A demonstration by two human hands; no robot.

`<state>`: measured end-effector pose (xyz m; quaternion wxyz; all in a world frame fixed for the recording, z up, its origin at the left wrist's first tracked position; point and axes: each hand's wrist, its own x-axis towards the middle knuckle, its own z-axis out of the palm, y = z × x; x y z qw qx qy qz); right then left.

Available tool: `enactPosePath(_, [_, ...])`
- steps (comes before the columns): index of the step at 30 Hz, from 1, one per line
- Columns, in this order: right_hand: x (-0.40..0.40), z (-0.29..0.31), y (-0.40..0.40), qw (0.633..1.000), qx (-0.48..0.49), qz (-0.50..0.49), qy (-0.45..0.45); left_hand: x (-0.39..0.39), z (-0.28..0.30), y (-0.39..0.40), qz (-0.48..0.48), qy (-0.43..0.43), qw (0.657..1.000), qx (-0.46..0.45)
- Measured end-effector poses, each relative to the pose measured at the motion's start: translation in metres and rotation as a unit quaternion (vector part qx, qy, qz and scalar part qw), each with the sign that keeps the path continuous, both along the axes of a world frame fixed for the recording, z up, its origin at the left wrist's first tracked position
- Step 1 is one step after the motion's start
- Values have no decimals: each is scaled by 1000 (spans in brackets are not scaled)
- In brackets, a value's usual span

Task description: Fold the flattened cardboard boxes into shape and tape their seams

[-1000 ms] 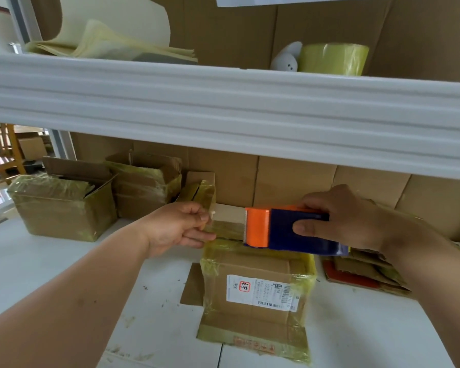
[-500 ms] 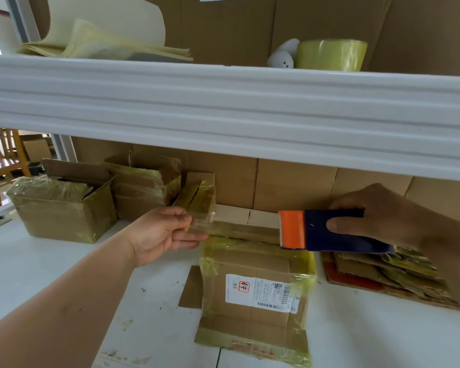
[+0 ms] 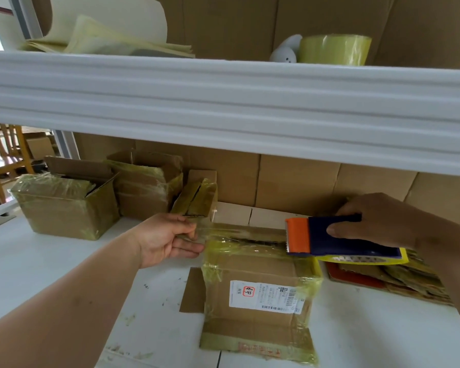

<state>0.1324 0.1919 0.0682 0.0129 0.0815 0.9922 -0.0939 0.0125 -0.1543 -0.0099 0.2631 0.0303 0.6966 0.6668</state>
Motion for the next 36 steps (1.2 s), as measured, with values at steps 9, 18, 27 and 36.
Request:
enactPosePath(9, [2,0,-3,1000,0,-9,2,14,4,-5,-4,-47,996,82])
enactPosePath(18, [0,3,-8,1000,20,-6,-19,11,-8,0,46,-61,996,38])
enactPosePath(27, [-1,3,-8,999,23,-4,-26,9,-29,11,56,-59,992,-98])
enactPosePath(36, [1,-1,-9,1000,3,-9,-6,17,-34,21,3,-94,968,-231])
